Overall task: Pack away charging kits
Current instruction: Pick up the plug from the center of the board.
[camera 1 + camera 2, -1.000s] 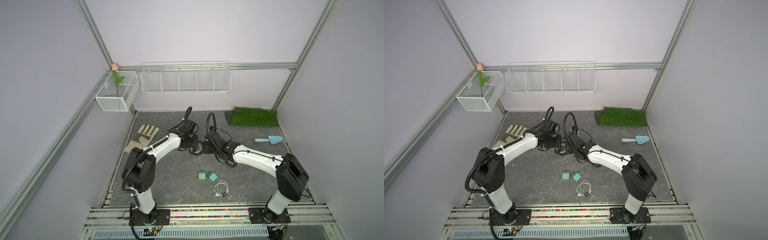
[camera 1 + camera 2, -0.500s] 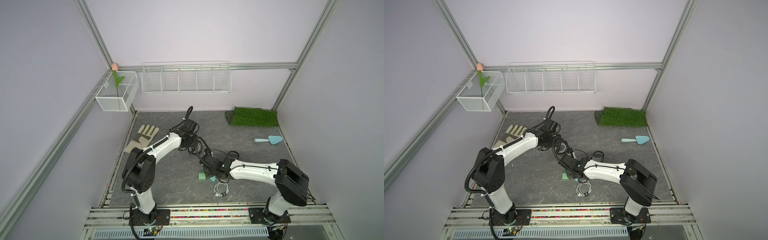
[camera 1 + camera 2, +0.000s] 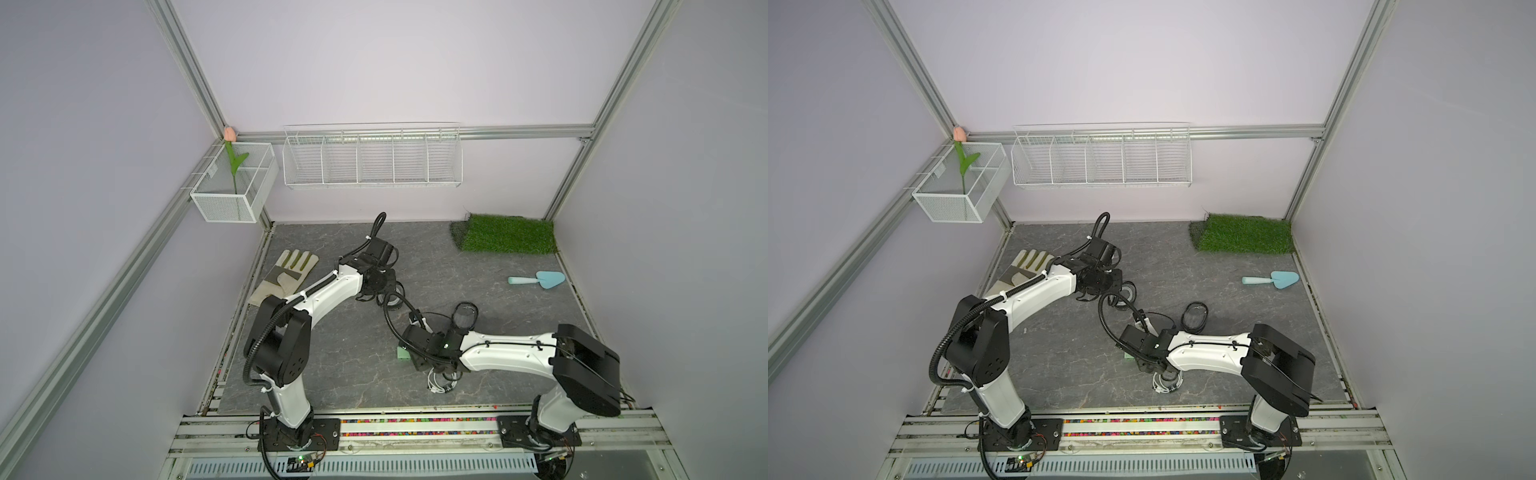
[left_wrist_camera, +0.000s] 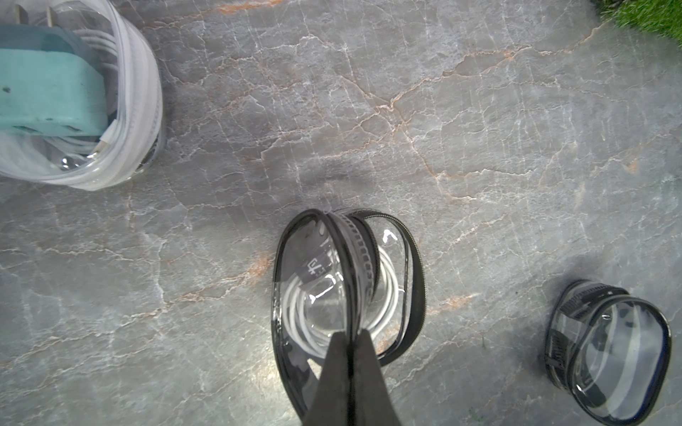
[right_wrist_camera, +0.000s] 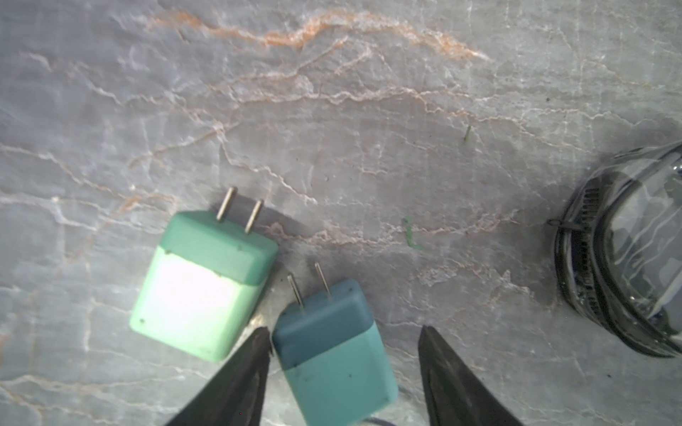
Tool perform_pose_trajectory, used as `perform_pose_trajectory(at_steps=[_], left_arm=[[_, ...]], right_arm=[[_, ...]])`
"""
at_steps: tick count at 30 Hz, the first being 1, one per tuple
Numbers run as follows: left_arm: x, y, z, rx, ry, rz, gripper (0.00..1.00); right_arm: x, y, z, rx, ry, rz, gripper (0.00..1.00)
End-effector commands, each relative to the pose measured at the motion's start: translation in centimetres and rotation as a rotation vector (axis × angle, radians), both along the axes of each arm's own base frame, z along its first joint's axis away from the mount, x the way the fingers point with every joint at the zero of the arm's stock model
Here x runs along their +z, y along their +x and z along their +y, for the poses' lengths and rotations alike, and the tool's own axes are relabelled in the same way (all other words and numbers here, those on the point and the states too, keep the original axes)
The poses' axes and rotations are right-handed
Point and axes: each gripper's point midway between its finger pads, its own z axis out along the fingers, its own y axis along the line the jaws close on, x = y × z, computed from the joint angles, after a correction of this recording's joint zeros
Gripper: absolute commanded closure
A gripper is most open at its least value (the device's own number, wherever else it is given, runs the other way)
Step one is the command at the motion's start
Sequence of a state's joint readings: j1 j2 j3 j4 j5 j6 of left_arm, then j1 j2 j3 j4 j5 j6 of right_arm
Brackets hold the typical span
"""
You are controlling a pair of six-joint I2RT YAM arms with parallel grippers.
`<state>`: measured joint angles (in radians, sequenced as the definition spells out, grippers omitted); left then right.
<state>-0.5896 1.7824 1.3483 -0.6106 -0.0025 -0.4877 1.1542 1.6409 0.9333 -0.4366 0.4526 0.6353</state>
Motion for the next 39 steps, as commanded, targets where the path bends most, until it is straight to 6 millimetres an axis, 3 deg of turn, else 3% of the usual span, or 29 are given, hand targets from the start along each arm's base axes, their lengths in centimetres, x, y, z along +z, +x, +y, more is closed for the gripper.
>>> perform_pose_trajectory(at_steps=[1, 8, 16, 19, 26, 29, 34, 39], left_arm=[[1.1, 0.1, 0.1, -0.002, -0.005, -0.031, 1.00], [1.3, 0.1, 0.1, -0.003, -0.010, -0.035, 1.00], [1.3, 0.0, 0.1, -0.004, -0.012, -0.036, 1.00], [1.3, 0.0, 0.0, -0.006, -0.015, -0.034, 1.00], [1.4, 0.0, -0.1, -0.009, -0.025, -0.035, 1.00], [1.4, -0.1, -0.4, -0.016, -0.039, -0.032, 1.00], [1.4, -0.3, -0.7, -0.027, -0.051, -0.016, 1.00], [1.3, -0.8, -0.7, -0.035, -0.063, -0.013, 1.00]], right_arm=[[0.2, -0.6, -0.3, 0.020, -0.003, -0.008, 0.30], [-1.0, -1.3, 0.7, 0.059, -0.003, 0.017, 0.28], [-2.6, -1.0, 0.2, 0.036, -0.072, 0.019, 0.31], [-3.2, -0.9, -0.1, 0.023, -0.097, 0.025, 0.36], [-2.8, -0.8, -0.3, 0.003, -0.098, 0.016, 0.57], [-1.5, -0.5, -0.4, -0.013, -0.080, 0.009, 0.64], [3.5, 1.4, -0.2, -0.086, 0.049, -0.032, 0.70], [9.0, 4.9, 2.8, -0.118, 0.274, -0.114, 0.72]])
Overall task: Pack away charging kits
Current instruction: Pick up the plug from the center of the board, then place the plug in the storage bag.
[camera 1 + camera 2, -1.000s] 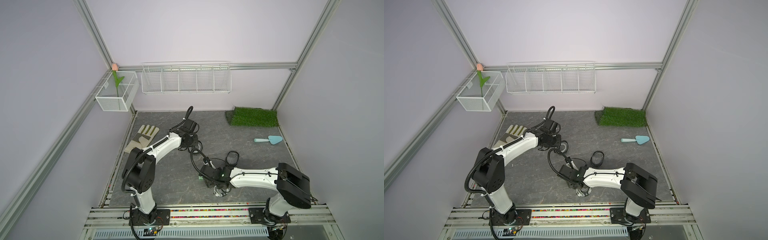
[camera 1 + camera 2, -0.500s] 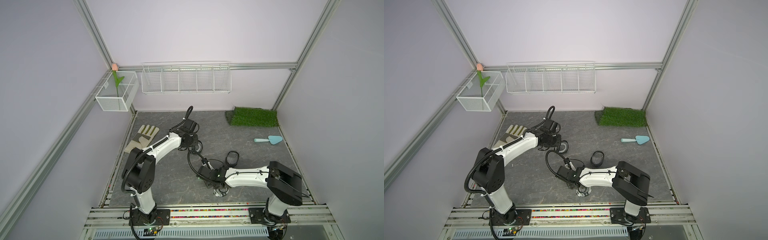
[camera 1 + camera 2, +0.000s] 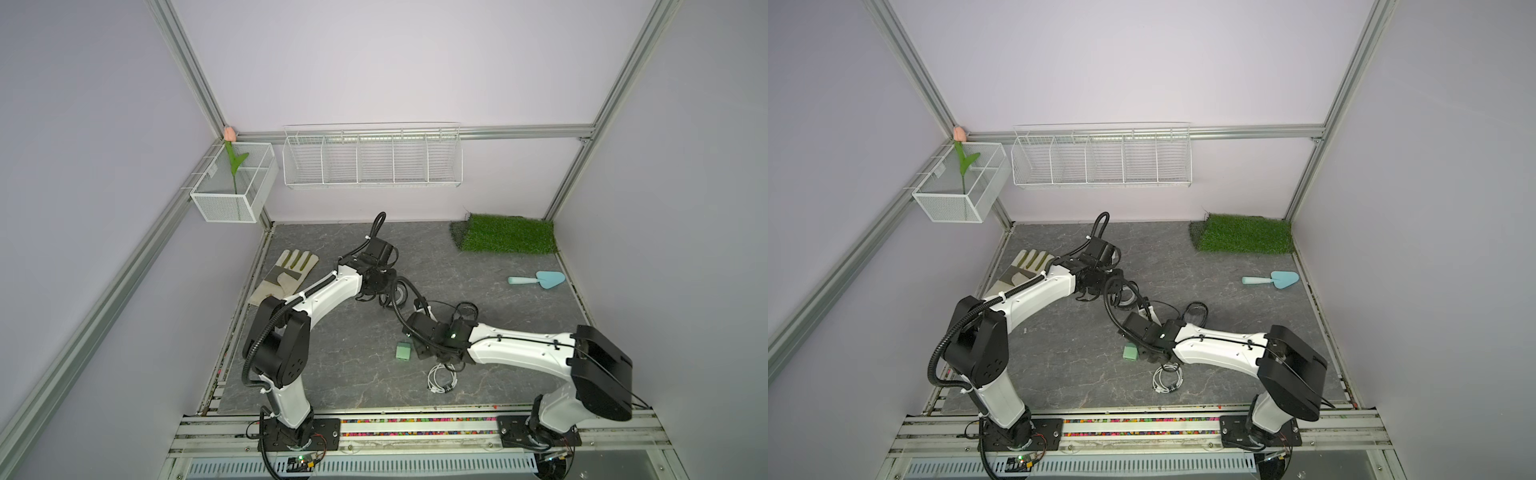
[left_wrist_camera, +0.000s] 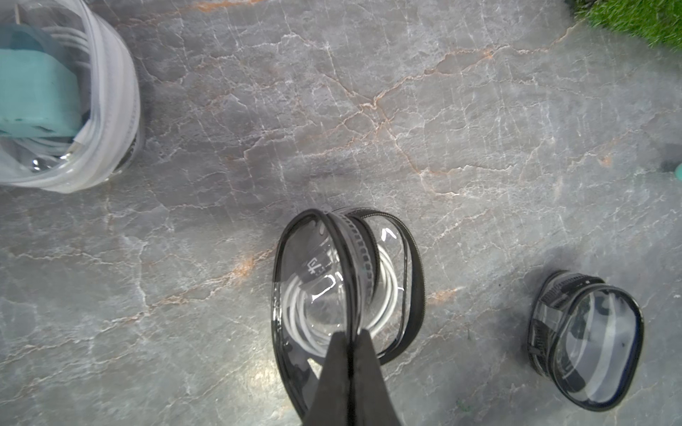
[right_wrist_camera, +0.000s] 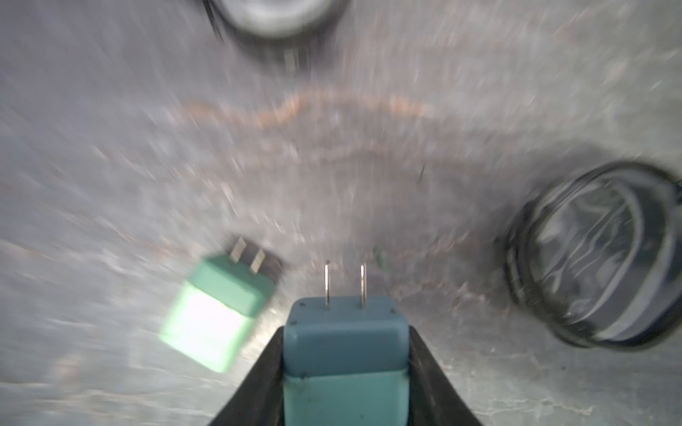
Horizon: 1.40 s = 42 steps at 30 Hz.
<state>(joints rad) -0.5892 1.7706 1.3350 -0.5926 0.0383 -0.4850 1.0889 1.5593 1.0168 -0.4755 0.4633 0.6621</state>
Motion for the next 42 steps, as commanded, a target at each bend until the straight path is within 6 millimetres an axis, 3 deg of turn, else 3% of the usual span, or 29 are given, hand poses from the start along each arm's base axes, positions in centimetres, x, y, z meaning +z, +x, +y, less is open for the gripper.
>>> perform_pose_trajectory(at_steps=[1, 8, 13, 18, 25, 35, 42], left_arm=[[1.2, -0.5, -0.1, -0.011, -0.027, -0.020, 1.00], [1.4, -1.2, -0.1, -0.020, -0.050, -0.014, 1.00], [1.4, -1.7, -1.0, -0.047, -0.111, -0.004, 1.00], [1.3, -2.1, -1.3, -0.048, -0.147, 0.003, 1.00], [1.2, -2.8, -1.3, -0.049, -0.181, 0.009, 1.00], [0.7, -2.7, -0.3, -0.007, -0.135, 0.004, 1.00], [0.6, -2.9, -0.9, -0.033, -0.159, 0.016, 1.00]], right_arm=[[4.3, 2.6, 2.9, -0.033, 0.162, -0.069, 0.72], [5.4, 6.6, 6.3, -0.049, 0.164, -0.092, 0.76], [4.3, 8.0, 7.9, -0.058, 0.144, -0.092, 0.76], [2.6, 9.3, 7.2, -0.093, 0.136, -0.099, 0.77], [1.7, 10.7, 6.4, -0.101, 0.183, -0.128, 0.78], [3.4, 11.2, 3.1, -0.150, 0.274, -0.207, 0.79], [4.0, 11.6, 4.6, -0.113, 0.306, -0.197, 0.79]])
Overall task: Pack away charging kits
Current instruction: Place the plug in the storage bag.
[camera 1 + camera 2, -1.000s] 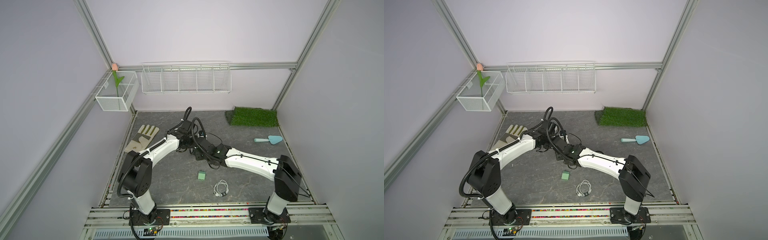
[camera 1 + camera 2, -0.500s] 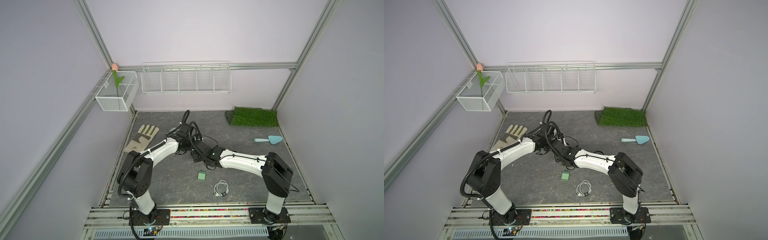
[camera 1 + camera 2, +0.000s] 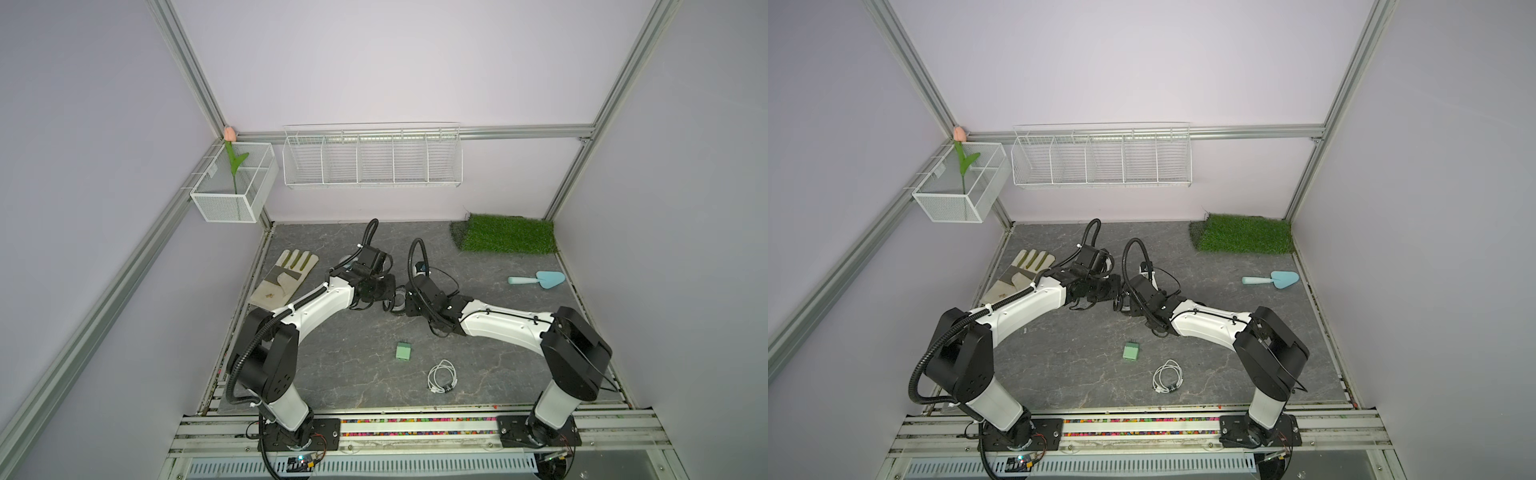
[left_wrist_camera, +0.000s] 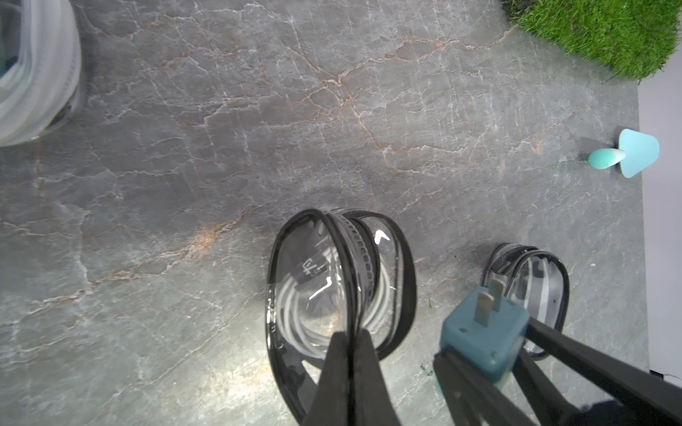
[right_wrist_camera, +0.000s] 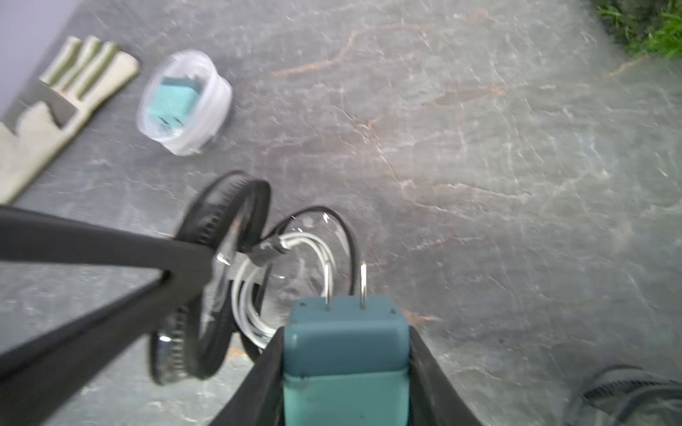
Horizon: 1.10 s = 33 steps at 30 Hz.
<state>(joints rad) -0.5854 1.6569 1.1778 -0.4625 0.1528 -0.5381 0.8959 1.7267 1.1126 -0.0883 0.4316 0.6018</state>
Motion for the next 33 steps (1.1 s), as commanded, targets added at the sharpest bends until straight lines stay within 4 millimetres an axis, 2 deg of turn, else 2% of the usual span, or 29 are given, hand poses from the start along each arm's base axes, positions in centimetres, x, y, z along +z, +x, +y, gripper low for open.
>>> perform_pose_trajectory(at_steps=[1, 6, 10, 16, 20, 29, 33], left_arm=[[-0.2, -0.6, -0.3, -0.020, -0.011, 0.016, 1.00], [-0.3, -0.5, -0.5, -0.025, -0.017, 0.015, 1.00], [-0.4, -0.4, -0.7, -0.024, -0.033, 0.016, 1.00], [-0.8, -0.3, -1.4, -0.024, -0.085, 0.025, 1.00], [-1.1, -0.4, -1.8, -0.034, -0.108, 0.036, 1.00], [-1.4, -0.4, -1.8, -0.032, -0.103, 0.039, 1.00], [-1.7, -0.4, -1.7, -0.032, -0.099, 0.045, 1.00]], right_arm=[[1.8, 0.7, 1.8, 0.018, 0.059, -0.027, 0.80], [0.0, 1.1, 3.1, 0.026, 0.064, 0.025, 0.82], [-1.9, 1.1, 3.1, 0.005, 0.052, 0.059, 0.82], [-3.2, 1.0, 3.2, -0.010, 0.040, 0.089, 0.81], [-3.7, 1.2, 3.4, -0.010, 0.031, 0.096, 0.80], [-4.0, 1.2, 3.6, -0.005, 0.021, 0.107, 0.70], [-3.8, 1.1, 4.1, 0.017, 0.036, 0.111, 0.61]])
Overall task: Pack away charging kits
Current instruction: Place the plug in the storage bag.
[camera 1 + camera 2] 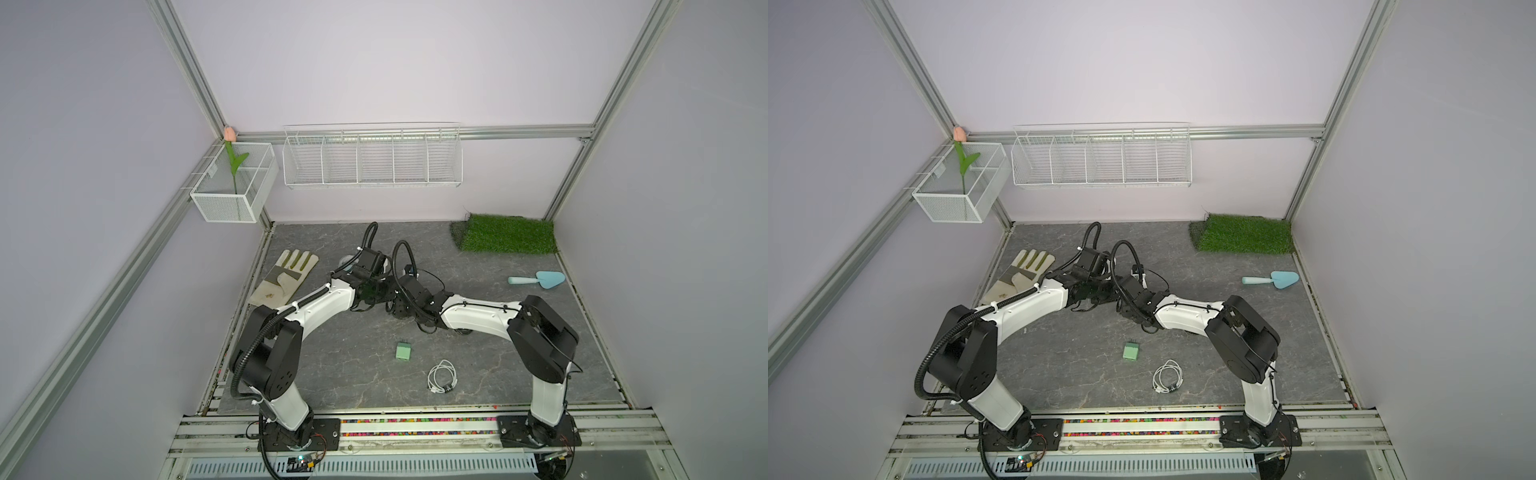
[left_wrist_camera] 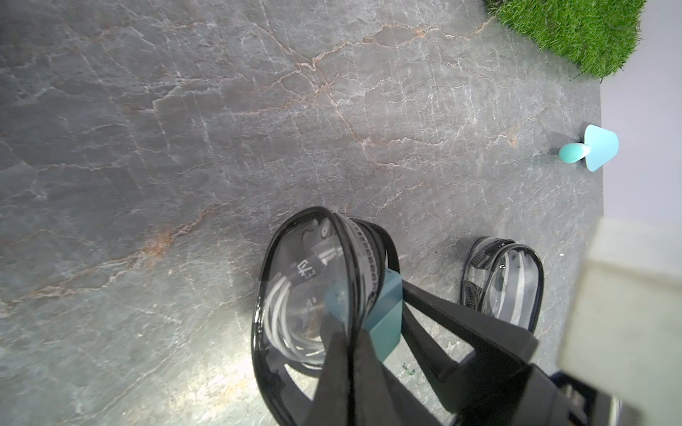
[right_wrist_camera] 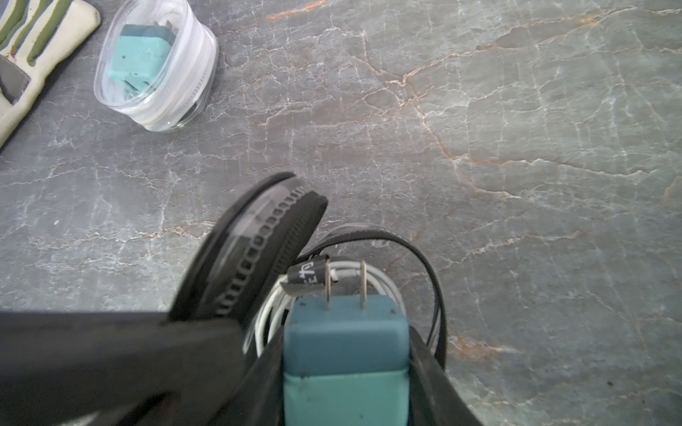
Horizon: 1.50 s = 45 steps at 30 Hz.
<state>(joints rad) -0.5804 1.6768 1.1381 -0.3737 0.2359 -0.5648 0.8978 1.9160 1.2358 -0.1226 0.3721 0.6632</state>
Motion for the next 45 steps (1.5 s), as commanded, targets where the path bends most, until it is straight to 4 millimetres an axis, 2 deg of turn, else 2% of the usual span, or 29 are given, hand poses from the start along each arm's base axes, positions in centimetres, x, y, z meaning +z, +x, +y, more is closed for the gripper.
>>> perform_pose_trajectory(at_steps=[1, 4, 7, 15, 16, 18, 20, 25, 30, 32, 35, 38, 45], left_arm=[[-0.9, -0.2, -0.4, -0.008, -0.014, 0.020, 1.00], [-0.9, -0.2, -0.4, -0.007, -0.013, 0.017, 1.00], [-0.8, -0.2, -0.4, -0.009, -0.014, 0.017, 1.00], [-0.9, -0.3, -0.4, -0.011, -0.011, 0.019, 1.00], [-0.9, -0.2, -0.3, -0.010, -0.011, 0.018, 1.00], [-0.9, -0.2, -0.4, -0.012, -0.009, 0.018, 1.00], [-1.0, -0.2, -0.4, -0.011, -0.008, 0.020, 1.00], [-1.5, -0.2, -0.3, -0.008, 0.000, 0.028, 1.00], [-1.7, -0.2, -0.2, -0.005, 0.006, 0.031, 1.00], [-1.7, -0.2, -0.3, -0.007, 0.003, 0.032, 1.00], [-1.7, -0.1, -0.4, -0.008, -0.001, 0.030, 1.00], [-1.7, -0.1, -0.4, -0.008, 0.001, 0.031, 1.00], [-1.9, -0.1, -0.5, -0.011, -0.004, 0.036, 1.00]], right_arm=[[0.8, 0.2, 1.5, 0.023, 0.052, -0.002, 0.61], [0.9, 0.0, 1.7, 0.031, 0.069, 0.002, 0.60], [1.3, 0.0, 2.0, 0.039, 0.084, 0.001, 0.48], [1.7, 0.1, 1.7, 0.031, 0.072, -0.009, 0.39], [1.8, 0.1, 1.6, 0.029, 0.071, -0.010, 0.43], [2.1, 0.1, 1.3, 0.023, 0.070, -0.015, 0.56], [2.2, 0.1, 1.1, 0.012, 0.062, -0.013, 0.61], [0.4, -0.7, 0.0, -0.048, 0.037, 0.057, 0.62], [0.0, -0.8, -1.5, -0.108, 0.006, 0.038, 0.59], [-0.4, -0.8, -1.2, -0.104, 0.007, 0.049, 0.61], [-1.1, -0.8, -0.2, -0.082, 0.044, 0.065, 0.72], [-1.1, -0.8, 1.0, -0.058, 0.083, 0.073, 0.79], [-1.0, -0.9, 1.9, -0.036, 0.135, 0.083, 0.84]])
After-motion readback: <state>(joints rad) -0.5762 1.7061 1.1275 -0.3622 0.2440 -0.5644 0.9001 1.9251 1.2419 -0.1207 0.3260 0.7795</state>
